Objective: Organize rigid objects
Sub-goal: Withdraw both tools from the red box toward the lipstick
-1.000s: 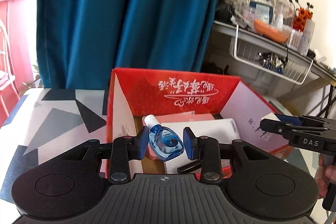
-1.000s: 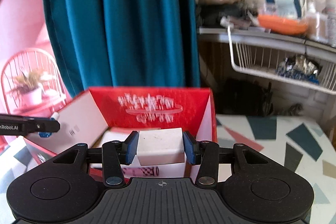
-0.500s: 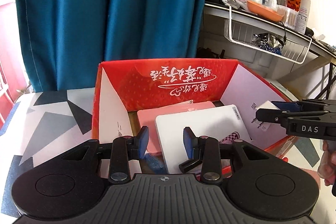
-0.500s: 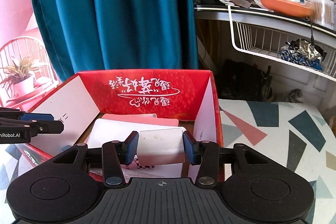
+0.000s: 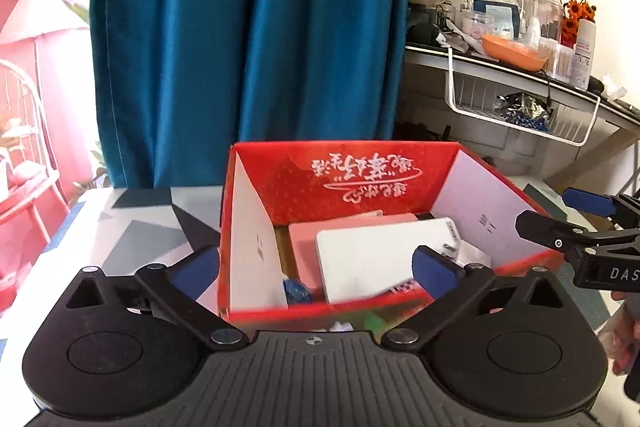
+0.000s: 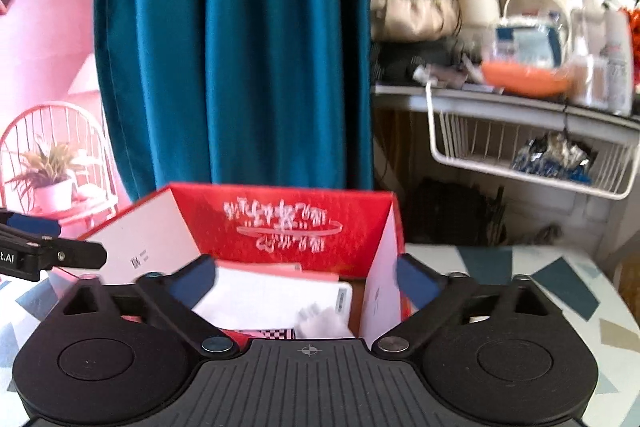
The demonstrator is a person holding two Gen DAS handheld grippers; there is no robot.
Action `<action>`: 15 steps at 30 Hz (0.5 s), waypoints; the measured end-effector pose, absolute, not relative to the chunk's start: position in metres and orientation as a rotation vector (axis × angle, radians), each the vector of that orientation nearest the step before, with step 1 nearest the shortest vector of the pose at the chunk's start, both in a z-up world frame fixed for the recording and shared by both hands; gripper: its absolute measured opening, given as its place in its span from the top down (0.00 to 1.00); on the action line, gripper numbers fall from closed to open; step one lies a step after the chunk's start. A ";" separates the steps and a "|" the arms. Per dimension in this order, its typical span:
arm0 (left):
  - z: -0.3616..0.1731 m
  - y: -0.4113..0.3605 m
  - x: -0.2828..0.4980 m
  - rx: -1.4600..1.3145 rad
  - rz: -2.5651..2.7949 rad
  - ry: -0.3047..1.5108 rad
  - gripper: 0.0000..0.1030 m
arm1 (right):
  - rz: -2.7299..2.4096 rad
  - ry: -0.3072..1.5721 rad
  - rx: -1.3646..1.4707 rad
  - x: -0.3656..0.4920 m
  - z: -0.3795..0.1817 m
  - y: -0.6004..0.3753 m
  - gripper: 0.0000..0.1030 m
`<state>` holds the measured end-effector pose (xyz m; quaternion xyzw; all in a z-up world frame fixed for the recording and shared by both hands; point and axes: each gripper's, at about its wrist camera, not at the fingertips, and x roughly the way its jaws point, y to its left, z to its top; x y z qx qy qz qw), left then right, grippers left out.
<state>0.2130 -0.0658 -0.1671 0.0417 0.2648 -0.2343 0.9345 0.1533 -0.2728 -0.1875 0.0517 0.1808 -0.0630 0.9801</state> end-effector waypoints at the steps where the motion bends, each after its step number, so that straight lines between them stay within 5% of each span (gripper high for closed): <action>1: -0.168 -0.064 0.209 0.072 -0.482 0.546 0.00 | -0.126 0.350 0.103 0.147 -0.187 -0.270 0.01; 15: -0.215 -0.045 0.184 0.024 -0.427 0.700 0.00 | -0.211 0.369 0.120 0.090 -0.226 -0.250 0.01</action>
